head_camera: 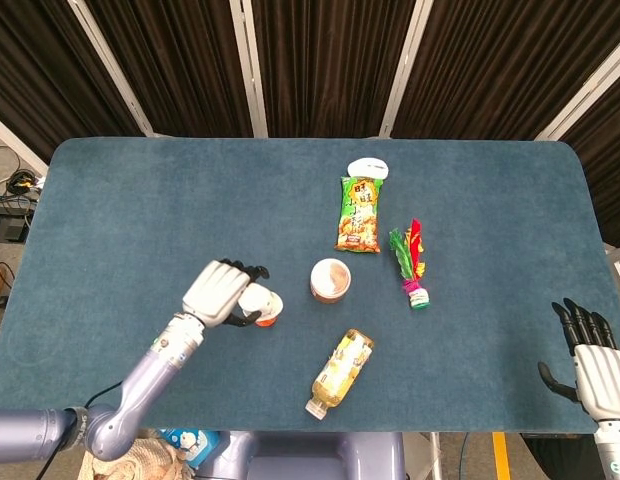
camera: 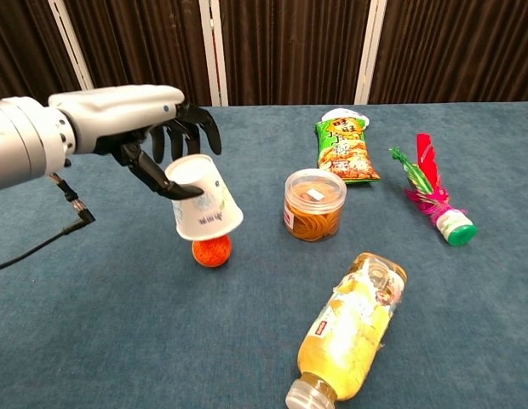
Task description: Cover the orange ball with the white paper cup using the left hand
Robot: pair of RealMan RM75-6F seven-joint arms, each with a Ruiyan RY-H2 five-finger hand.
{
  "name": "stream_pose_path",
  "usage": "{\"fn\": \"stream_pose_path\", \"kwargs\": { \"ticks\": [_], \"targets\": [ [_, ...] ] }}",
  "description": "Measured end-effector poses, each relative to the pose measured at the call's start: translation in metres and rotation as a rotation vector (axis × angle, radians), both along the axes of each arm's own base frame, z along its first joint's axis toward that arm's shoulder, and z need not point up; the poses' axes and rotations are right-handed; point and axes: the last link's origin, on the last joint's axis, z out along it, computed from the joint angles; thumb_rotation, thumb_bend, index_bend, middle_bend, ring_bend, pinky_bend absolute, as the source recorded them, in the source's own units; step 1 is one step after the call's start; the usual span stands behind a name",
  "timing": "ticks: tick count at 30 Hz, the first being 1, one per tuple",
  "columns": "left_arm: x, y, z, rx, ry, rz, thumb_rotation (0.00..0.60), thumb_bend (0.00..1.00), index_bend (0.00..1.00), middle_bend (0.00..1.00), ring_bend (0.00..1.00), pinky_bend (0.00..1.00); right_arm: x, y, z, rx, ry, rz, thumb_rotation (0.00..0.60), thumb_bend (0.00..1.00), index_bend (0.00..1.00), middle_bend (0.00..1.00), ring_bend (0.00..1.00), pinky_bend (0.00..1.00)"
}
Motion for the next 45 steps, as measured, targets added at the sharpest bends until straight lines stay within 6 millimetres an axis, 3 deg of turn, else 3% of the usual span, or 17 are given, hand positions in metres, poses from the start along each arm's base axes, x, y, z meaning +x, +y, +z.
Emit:
{"fn": "stream_pose_path", "kwargs": {
  "ticks": [17, 20, 25, 30, 39, 45],
  "targets": [
    [-0.009, -0.001, -0.018, -0.013, 0.046, 0.029, 0.6, 0.28, 0.28, 0.44, 0.37, 0.42, 0.0, 0.0, 0.0, 0.001, -0.002, -0.001, 0.6, 0.35, 0.0, 0.0, 0.0, 0.03],
    [-0.012, 0.0, -0.019, -0.015, 0.056, 0.04, 0.6, 0.26, 0.25, 0.39, 0.34, 0.38, 0.0, 0.0, 0.0, 0.002, -0.002, -0.001, 0.6, 0.35, 0.0, 0.0, 0.0, 0.03],
    [-0.019, 0.0, -0.022, -0.031, 0.076, 0.058, 0.6, 0.2, 0.16, 0.22, 0.19, 0.21, 0.0, 0.0, 0.0, 0.002, -0.002, -0.003, 0.6, 0.35, 0.0, 0.0, 0.0, 0.03],
    [-0.022, -0.002, -0.023, -0.039, 0.079, 0.064, 0.6, 0.18, 0.12, 0.15, 0.14, 0.19, 0.0, 0.0, 0.0, 0.002, -0.003, -0.003, 0.6, 0.35, 0.0, 0.0, 0.0, 0.03],
    [-0.033, -0.008, -0.009, -0.008, 0.044, 0.077, 0.6, 0.18, 0.1, 0.13, 0.14, 0.18, 0.0, 0.0, 0.001, 0.002, -0.002, -0.004, 0.6, 0.35, 0.0, 0.0, 0.0, 0.03],
    [-0.06, -0.018, 0.022, 0.105, 0.048, 0.07, 0.6, 0.17, 0.08, 0.1, 0.12, 0.17, -0.002, 0.002, 0.002, 0.002, 0.003, -0.015, 0.6, 0.35, 0.0, 0.0, 0.0, 0.03]
  ]
}}
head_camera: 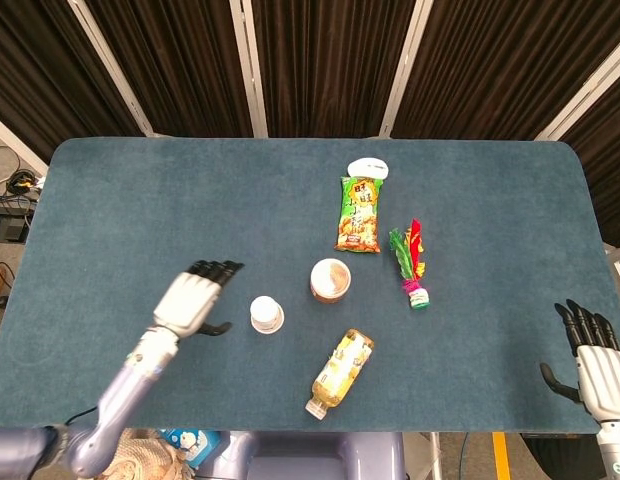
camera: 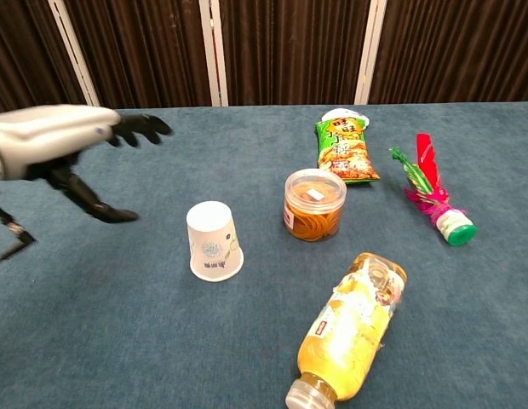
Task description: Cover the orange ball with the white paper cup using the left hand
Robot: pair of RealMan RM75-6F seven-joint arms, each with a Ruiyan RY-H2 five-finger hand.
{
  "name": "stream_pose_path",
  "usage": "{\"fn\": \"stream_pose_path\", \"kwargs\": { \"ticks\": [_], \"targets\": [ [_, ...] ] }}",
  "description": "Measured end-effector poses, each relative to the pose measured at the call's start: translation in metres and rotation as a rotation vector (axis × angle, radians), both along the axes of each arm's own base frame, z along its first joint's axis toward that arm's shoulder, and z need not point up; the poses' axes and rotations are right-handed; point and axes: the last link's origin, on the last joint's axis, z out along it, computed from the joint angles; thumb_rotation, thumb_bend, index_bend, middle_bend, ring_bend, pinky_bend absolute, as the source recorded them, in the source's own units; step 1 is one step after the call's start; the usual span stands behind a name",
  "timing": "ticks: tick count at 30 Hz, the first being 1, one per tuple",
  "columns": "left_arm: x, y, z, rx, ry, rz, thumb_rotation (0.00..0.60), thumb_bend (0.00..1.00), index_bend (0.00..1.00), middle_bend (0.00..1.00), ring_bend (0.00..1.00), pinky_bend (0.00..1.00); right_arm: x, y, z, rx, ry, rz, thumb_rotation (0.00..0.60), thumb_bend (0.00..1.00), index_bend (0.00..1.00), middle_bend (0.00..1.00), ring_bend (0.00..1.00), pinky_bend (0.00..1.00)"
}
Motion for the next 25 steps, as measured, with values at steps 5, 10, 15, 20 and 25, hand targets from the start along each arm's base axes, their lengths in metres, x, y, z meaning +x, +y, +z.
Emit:
{"fn": "stream_pose_path", "kwargs": {
  "ticks": [5, 10, 15, 20, 25],
  "targets": [
    [-0.046, -0.024, 0.044, 0.123, 0.018, 0.039, 0.6, 0.15, 0.04, 0.04, 0.08, 0.16, 0.002, 0.001, -0.001, 0.004, 0.008, 0.007, 0.6, 0.35, 0.0, 0.0, 0.0, 0.03],
    [-0.085, -0.049, 0.079, 0.166, 0.017, 0.119, 0.6, 0.09, 0.0, 0.0, 0.0, 0.02, 0.003, 0.001, -0.002, 0.003, 0.018, 0.014, 0.6, 0.35, 0.0, 0.0, 0.0, 0.03],
    [-0.115, -0.077, 0.097, 0.188, 0.002, 0.172, 0.6, 0.06, 0.0, 0.0, 0.0, 0.0, 0.004, 0.002, -0.002, -0.001, 0.023, 0.017, 0.6, 0.35, 0.0, 0.0, 0.0, 0.03],
    [-0.14, -0.097, 0.113, 0.232, 0.001, 0.195, 0.6, 0.06, 0.0, 0.0, 0.0, 0.0, 0.005, 0.002, -0.002, -0.004, 0.018, 0.024, 0.6, 0.35, 0.0, 0.0, 0.0, 0.03],
    [-0.146, -0.102, 0.116, 0.242, -0.021, 0.211, 0.6, 0.06, 0.0, 0.0, 0.0, 0.0, 0.005, 0.002, -0.003, 0.0, 0.022, 0.029, 0.6, 0.35, 0.0, 0.0, 0.0, 0.03]
  ]
}}
